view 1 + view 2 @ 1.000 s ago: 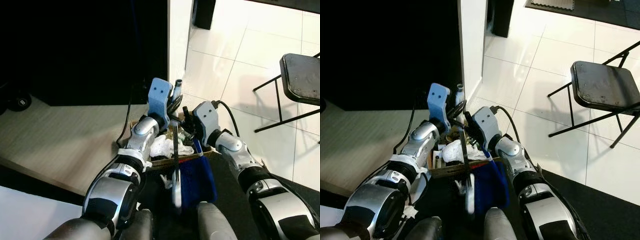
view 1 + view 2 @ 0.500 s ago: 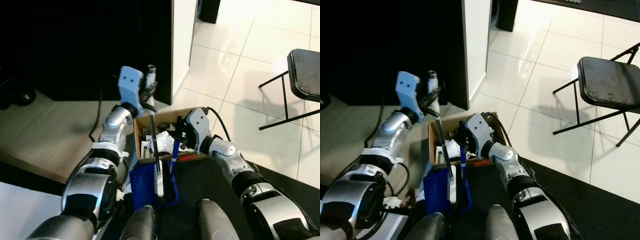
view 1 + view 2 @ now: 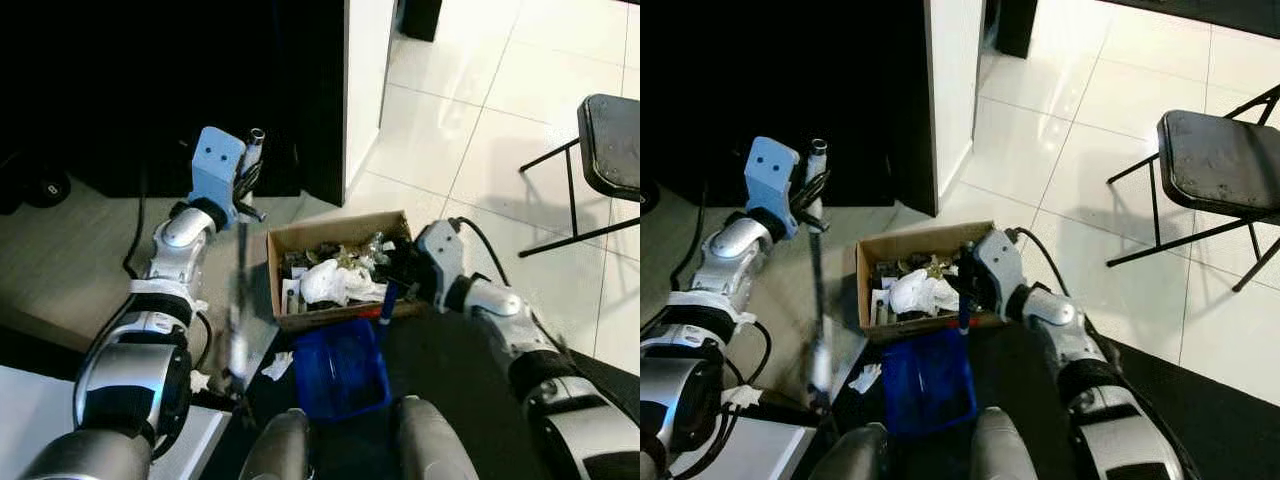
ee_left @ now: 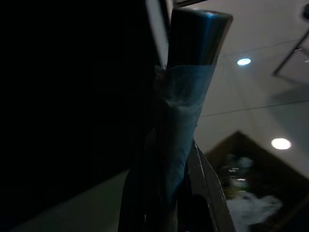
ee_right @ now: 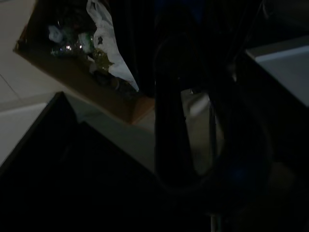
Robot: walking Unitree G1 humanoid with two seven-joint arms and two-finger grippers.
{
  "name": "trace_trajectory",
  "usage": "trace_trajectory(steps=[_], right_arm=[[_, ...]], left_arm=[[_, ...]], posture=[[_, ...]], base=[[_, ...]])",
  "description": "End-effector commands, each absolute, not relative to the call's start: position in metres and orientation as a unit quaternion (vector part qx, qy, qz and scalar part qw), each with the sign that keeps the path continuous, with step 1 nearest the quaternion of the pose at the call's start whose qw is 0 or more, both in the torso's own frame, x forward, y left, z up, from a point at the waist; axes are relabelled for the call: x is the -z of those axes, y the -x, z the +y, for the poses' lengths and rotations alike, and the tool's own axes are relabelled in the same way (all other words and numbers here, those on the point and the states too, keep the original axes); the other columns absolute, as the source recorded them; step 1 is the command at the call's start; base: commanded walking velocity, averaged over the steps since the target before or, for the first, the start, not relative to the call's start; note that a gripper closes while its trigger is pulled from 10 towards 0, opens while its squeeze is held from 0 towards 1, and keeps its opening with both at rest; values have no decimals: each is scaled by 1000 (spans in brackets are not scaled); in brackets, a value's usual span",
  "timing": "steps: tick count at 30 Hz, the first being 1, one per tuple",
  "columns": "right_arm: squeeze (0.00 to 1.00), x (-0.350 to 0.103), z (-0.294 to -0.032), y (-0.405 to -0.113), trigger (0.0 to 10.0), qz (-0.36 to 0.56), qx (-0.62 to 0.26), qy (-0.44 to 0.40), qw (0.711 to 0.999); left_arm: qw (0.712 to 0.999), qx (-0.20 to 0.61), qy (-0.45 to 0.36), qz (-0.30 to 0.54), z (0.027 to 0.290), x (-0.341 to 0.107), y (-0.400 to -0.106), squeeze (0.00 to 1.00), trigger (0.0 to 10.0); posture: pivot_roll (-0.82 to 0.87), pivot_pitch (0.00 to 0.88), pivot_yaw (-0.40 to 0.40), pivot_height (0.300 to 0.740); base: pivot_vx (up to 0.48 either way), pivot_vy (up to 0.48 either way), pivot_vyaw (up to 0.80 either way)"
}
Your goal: Sweep floor
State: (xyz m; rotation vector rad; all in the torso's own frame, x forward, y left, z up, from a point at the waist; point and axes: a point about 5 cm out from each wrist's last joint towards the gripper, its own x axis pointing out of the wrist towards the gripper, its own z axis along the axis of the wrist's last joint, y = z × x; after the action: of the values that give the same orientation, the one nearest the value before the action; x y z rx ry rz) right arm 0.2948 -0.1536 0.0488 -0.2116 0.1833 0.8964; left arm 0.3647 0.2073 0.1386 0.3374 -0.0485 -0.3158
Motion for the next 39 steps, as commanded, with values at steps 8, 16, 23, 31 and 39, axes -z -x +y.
trace_trajectory(steps=[8, 16, 23, 31, 39], right_arm=[[0, -44, -162, -285, 10000, 96, -431, 109, 891], [0, -50, -145, -295, 10000, 90, -401, 138, 901], [0, -55, -160, -303, 10000, 108, -351, 159, 917], [0, -47, -168, -299, 10000, 129, -299, 155, 932], [0, -37, -157, -300, 10000, 150, -273, 133, 941]], left_arm=[[957, 162, -242, 4, 200, -119, -359, 0, 10000], [933, 233, -270, 45, 150, -79, -346, 0, 10000], [929, 247, -275, 33, 135, -78, -345, 0, 10000], [935, 242, -258, 34, 129, -74, -344, 0, 10000], [942, 257, -212, 42, 110, -69, -340, 0, 10000]], posture=[[-18, 114, 22, 740], [-46, 149, 16, 740], [-49, 168, 0, 740], [-65, 170, 9, 740], [-62, 169, 10, 740]], base=[[0, 0, 0], [0, 0, 0], [0, 0, 0], [0, 0, 0], [0, 0, 0]])
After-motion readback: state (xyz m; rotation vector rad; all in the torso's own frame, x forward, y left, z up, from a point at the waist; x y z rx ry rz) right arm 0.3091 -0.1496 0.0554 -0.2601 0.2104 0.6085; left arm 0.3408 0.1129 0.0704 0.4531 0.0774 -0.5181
